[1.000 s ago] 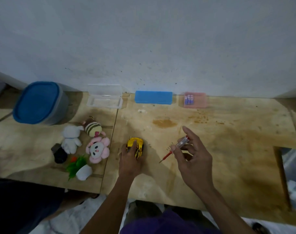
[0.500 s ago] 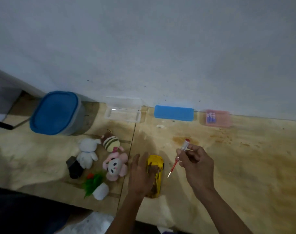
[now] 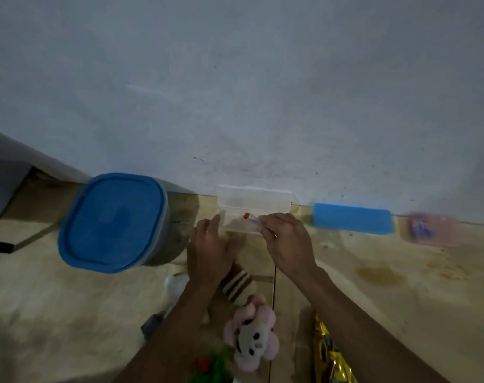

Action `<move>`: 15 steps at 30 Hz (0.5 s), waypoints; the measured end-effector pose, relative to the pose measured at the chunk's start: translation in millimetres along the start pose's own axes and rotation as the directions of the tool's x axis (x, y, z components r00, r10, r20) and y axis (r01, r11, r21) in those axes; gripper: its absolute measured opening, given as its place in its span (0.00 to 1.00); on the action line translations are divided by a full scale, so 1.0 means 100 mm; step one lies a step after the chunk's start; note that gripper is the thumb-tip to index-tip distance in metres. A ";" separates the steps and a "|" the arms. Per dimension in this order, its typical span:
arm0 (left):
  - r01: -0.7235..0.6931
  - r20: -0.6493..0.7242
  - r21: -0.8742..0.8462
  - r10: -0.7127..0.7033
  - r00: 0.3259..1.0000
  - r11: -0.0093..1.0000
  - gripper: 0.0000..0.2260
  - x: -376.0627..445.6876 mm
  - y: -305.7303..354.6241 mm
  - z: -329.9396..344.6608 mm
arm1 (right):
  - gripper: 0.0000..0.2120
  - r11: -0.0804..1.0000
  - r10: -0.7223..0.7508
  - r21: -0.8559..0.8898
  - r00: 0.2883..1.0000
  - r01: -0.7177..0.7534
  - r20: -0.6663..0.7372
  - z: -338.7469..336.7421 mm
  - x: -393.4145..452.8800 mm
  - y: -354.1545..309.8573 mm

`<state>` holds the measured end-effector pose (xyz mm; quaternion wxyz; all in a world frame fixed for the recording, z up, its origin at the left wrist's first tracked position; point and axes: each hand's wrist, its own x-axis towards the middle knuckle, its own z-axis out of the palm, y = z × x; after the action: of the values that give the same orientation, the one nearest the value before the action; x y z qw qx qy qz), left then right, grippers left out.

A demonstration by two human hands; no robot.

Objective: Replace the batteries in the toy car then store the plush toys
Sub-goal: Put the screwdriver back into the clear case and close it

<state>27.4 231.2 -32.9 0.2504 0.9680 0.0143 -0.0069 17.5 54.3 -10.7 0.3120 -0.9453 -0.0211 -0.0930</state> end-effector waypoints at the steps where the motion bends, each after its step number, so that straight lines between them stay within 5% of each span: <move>1: 0.003 0.051 0.043 -0.006 0.999 0.999 0.28 0.10 -0.07 0.06 | 0.07 0.996 -0.025 -0.086 0.999 0.028 0.032 0.10 0.10 0.03; 4: 0.006 0.132 0.181 -0.031 0.991 0.984 0.29 0.33 -0.18 0.19 | 0.05 0.956 -0.055 -0.282 0.993 0.084 0.107 0.36 0.29 0.13; 8: 0.004 0.178 0.145 -0.030 0.984 0.989 0.27 0.44 -0.24 0.30 | 0.06 0.904 -0.051 -0.406 0.977 0.133 0.207 0.58 0.43 0.23; 15: -0.011 0.153 0.132 -0.010 0.988 0.991 0.28 0.46 -0.27 0.28 | 0.03 0.909 -0.016 -0.397 0.964 0.125 0.266 0.74 0.51 0.29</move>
<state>72.7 242.9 -71.4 0.1859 0.9791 -0.0058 -0.0821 82.0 74.4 -76.5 0.0979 -0.9922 -0.0759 0.0166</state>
